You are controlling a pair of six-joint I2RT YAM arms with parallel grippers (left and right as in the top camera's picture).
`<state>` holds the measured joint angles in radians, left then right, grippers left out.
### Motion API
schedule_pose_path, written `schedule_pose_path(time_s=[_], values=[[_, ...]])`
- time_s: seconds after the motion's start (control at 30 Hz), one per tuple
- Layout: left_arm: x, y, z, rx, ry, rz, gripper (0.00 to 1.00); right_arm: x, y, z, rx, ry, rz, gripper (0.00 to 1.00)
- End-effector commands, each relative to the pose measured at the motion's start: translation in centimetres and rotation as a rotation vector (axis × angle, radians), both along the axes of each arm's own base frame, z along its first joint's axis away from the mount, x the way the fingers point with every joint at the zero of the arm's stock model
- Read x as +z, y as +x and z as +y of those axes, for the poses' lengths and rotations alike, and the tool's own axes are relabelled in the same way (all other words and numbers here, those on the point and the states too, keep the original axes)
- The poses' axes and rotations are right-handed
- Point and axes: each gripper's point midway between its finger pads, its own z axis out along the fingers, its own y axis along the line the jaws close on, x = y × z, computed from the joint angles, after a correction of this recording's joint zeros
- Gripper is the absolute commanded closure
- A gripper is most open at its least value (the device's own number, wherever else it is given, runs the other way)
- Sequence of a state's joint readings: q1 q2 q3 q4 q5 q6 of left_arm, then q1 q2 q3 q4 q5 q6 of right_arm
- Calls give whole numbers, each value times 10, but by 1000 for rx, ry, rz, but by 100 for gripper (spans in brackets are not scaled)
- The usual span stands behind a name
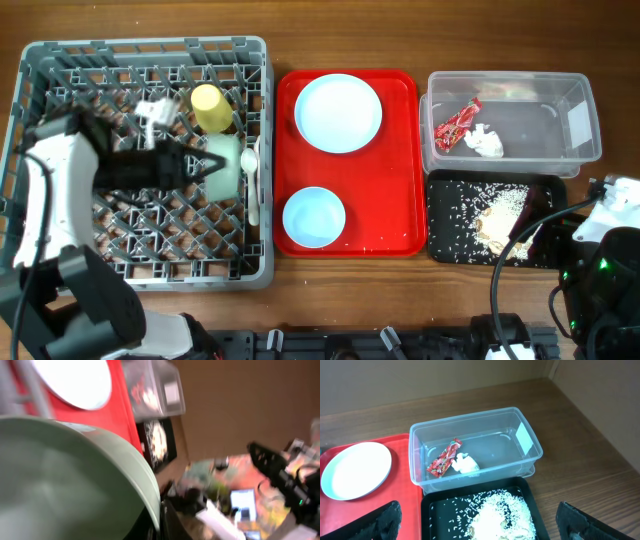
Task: Sort waste into correct bins and load items into the dishwasher rack
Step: 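Lift the green bowl and carry it left into the dish rack, then set the bowl down in the rack and release it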
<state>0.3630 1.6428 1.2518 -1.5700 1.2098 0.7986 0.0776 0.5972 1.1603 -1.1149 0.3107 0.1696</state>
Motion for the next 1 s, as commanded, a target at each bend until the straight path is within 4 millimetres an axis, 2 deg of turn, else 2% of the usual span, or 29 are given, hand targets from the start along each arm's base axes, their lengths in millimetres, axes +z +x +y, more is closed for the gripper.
schedule_pose_path(time_s=[0.0,0.13,0.27,0.43,0.53,0.8,0.97], values=[[-15,8,21,101,-96,38,96,3,0,2,15,-6,-7,0],[-27,13,19,99,-144,112,96,3,0,2,15,-6,-7,0],[-17,25,19,160,-255,124,96,3,0,2,15,-6,-7,0],[-31,23,20,121,-186,103,96,3,0,2,15,-6,-7,0],[-37,21,23,111,-155,107,91,3,0,2,15,-7,-7,0],[-51,28,26,137,-189,181,96,3,0,2,15,-6,-7,0],[-30,40,27,225,-347,219,96,3,0,2,15,-6,-7,0]])
